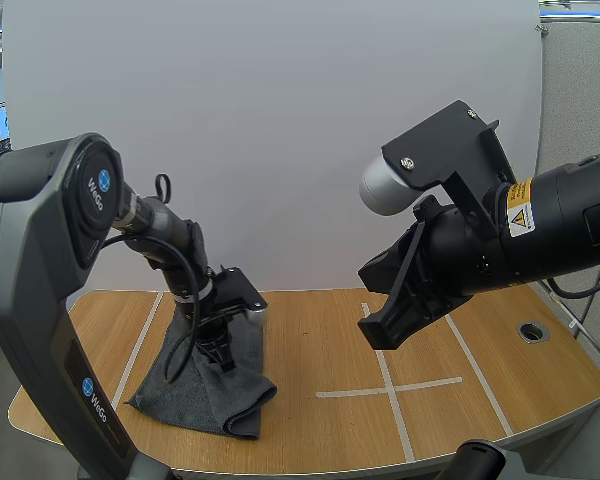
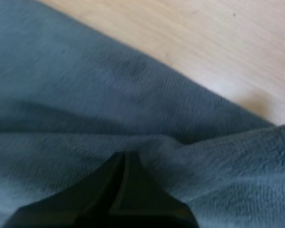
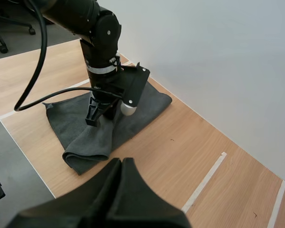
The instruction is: Fold the towel
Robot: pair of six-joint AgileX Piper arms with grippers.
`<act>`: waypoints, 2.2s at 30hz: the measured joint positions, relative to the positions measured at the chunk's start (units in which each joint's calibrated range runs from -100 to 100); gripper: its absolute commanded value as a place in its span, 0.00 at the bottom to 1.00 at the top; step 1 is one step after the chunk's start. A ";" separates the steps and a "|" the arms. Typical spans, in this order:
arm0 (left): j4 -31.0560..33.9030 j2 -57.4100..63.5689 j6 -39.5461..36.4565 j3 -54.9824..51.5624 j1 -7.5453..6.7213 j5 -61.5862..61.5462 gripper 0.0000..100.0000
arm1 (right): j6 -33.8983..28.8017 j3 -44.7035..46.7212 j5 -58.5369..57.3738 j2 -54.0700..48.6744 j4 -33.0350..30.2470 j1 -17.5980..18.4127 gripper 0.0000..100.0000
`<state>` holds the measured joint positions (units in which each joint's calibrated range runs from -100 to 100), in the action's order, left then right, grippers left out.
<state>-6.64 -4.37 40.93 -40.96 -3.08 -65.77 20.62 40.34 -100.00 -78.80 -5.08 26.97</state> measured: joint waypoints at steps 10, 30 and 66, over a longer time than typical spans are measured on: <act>0.13 7.20 2.41 0.00 3.73 -6.43 0.00 | 0.00 0.00 0.00 0.00 0.00 0.00 0.00; -19.96 14.70 17.23 0.00 9.92 -14.51 0.00 | 0.28 0.00 0.00 0.00 0.00 0.00 0.00; -3.46 -1.69 5.68 0.00 -0.29 -12.35 0.00 | 0.28 0.00 0.00 0.00 -0.14 -0.72 0.00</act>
<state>-10.10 -6.06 46.61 -40.96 -3.37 -78.12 20.90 40.34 -100.00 -78.80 -5.22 26.25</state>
